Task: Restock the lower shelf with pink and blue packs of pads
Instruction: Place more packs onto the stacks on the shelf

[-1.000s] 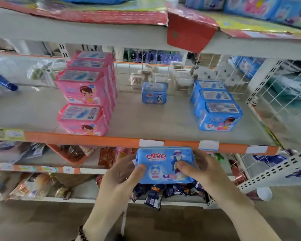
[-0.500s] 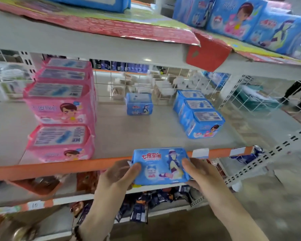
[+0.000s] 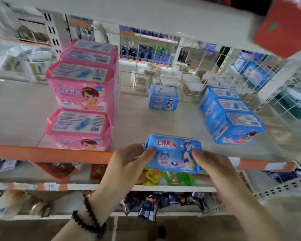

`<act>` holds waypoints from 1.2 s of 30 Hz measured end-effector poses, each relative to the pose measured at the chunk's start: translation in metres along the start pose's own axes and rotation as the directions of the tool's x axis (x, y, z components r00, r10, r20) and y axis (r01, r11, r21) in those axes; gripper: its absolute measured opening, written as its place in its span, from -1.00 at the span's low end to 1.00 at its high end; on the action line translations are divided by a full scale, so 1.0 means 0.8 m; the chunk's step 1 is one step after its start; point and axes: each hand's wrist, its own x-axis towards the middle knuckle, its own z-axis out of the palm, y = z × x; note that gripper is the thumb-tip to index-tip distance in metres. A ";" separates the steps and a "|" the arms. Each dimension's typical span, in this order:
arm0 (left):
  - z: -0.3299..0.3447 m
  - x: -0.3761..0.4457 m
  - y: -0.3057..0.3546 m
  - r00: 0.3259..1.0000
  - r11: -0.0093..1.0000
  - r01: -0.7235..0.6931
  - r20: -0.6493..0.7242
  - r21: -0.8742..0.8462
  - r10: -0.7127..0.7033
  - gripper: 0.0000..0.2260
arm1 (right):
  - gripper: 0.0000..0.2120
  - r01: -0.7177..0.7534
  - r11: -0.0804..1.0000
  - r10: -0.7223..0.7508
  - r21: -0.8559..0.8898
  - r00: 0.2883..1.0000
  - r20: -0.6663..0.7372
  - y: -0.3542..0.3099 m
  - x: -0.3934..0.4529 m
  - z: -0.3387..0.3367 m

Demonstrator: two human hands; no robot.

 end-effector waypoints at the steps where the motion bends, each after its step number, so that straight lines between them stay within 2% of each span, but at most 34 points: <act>1: 0.001 0.007 -0.001 1.000 0.999 -0.022 0.013 0.042 0.021 -0.81 | -0.78 0.005 1.000 -0.005 -0.010 1.000 0.002 0.003 0.012 -0.001; 4: 0.008 0.042 -0.014 0.995 0.981 -0.098 0.024 0.166 0.095 -0.77 | -0.78 0.045 0.996 -0.042 -0.076 0.998 0.044 0.014 0.054 -0.004; 7: 0.018 0.079 -0.026 0.987 0.959 -0.152 -0.016 0.240 0.161 -0.63 | -0.93 0.102 0.990 -0.099 -0.100 0.994 0.038 0.025 0.092 -0.009; 9: 0.023 0.096 -0.031 0.984 0.937 -0.167 -0.002 0.306 0.177 -0.58 | -0.89 0.153 0.976 -0.148 -0.156 0.988 0.043 0.032 0.112 -0.014; 13: 0.031 0.124 -0.043 0.983 0.908 -0.185 0.062 0.375 0.175 -0.77 | -0.89 0.236 0.947 -0.228 -0.218 0.972 0.061 0.042 0.145 -0.027; 17: 0.036 0.147 -0.047 0.989 0.936 -0.147 0.052 0.320 0.138 -0.78 | -0.93 0.316 0.907 -0.303 -0.279 0.949 0.091 0.042 0.172 -0.030; 22: 0.029 0.173 -0.049 0.977 0.912 -0.189 -0.023 0.364 0.211 -0.80 | -0.93 0.361 0.874 -0.334 -0.325 0.933 0.136 0.040 0.208 -0.021; 26: 0.019 0.194 -0.059 0.978 0.935 -0.190 -0.027 0.298 0.208 -0.76 | -0.85 0.409 0.848 -0.384 -0.337 0.913 0.141 0.048 0.232 -0.005; 29: 0.013 0.206 -0.063 0.976 0.937 -0.209 0.008 0.280 0.216 -0.65 | -0.68 0.433 0.810 -0.428 -0.395 0.898 0.105 0.058 0.246 0.001; 32: 0.013 0.220 -0.068 0.973 0.938 -0.225 0.006 0.264 0.232 -0.53 | -0.62 0.446 0.756 -0.469 -0.480 0.880 0.078 0.066 0.257 0.003; 36: 0.017 0.239 -0.065 0.962 0.917 -0.265 0.011 0.298 0.274 -0.51 | -0.55 0.431 0.741 -0.478 -0.514 0.877 0.046 0.068 0.272 0.004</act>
